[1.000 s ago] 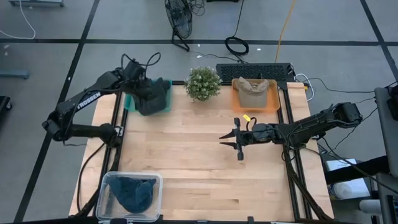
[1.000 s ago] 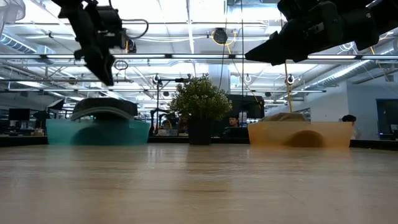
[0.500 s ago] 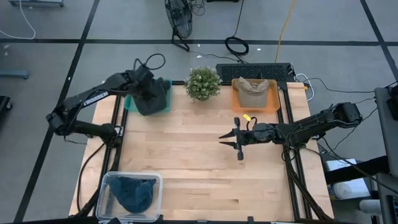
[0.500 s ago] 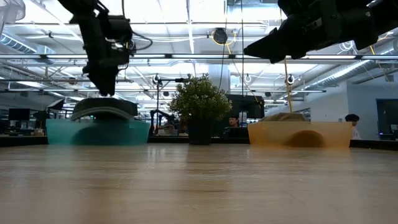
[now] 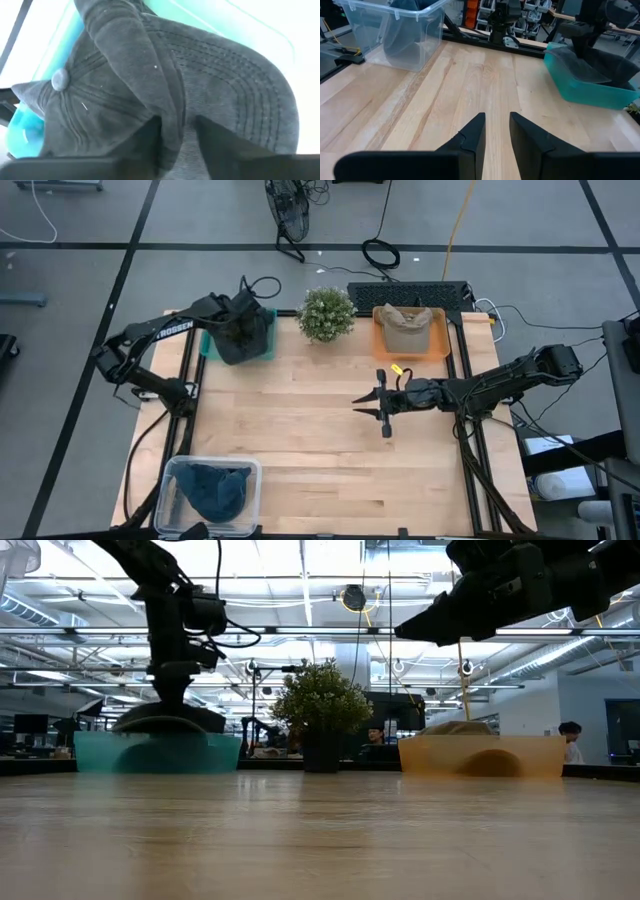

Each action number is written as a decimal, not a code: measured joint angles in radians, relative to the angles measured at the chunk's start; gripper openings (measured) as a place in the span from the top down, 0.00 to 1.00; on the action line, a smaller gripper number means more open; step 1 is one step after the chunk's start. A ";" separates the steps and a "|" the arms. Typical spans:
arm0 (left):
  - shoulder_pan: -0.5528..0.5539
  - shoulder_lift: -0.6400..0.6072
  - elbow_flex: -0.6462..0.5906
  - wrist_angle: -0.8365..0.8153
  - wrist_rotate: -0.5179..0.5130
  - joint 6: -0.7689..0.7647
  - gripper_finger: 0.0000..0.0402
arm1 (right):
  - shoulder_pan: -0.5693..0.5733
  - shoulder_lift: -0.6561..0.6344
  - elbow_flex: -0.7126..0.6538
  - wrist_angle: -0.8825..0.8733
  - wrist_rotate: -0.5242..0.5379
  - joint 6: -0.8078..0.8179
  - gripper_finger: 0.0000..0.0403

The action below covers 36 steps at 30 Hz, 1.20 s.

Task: Pick & Place hat
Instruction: Put the black cap into the green bin

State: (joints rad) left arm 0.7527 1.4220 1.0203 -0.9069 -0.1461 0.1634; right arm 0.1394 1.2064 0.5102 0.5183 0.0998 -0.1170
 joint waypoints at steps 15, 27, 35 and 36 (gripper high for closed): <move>-0.053 -0.140 -0.002 -0.042 -0.013 0.253 0.95 | 0.000 0.000 0.000 0.000 0.000 0.000 0.81; -0.074 -0.199 -0.002 -0.043 0.012 0.615 0.97 | 0.000 0.000 0.000 0.009 0.000 0.000 0.81; 0.033 -0.105 -0.002 0.017 -0.011 0.646 0.93 | 0.000 0.000 0.000 0.008 0.000 0.000 0.81; 0.043 -0.094 -0.002 0.027 -0.010 0.646 0.93 | 0.000 0.000 0.000 0.006 0.000 0.000 0.81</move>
State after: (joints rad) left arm 0.7958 1.3275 1.0180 -0.8802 -0.1565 0.8098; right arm 0.1394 1.2068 0.5102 0.5248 0.0998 -0.1165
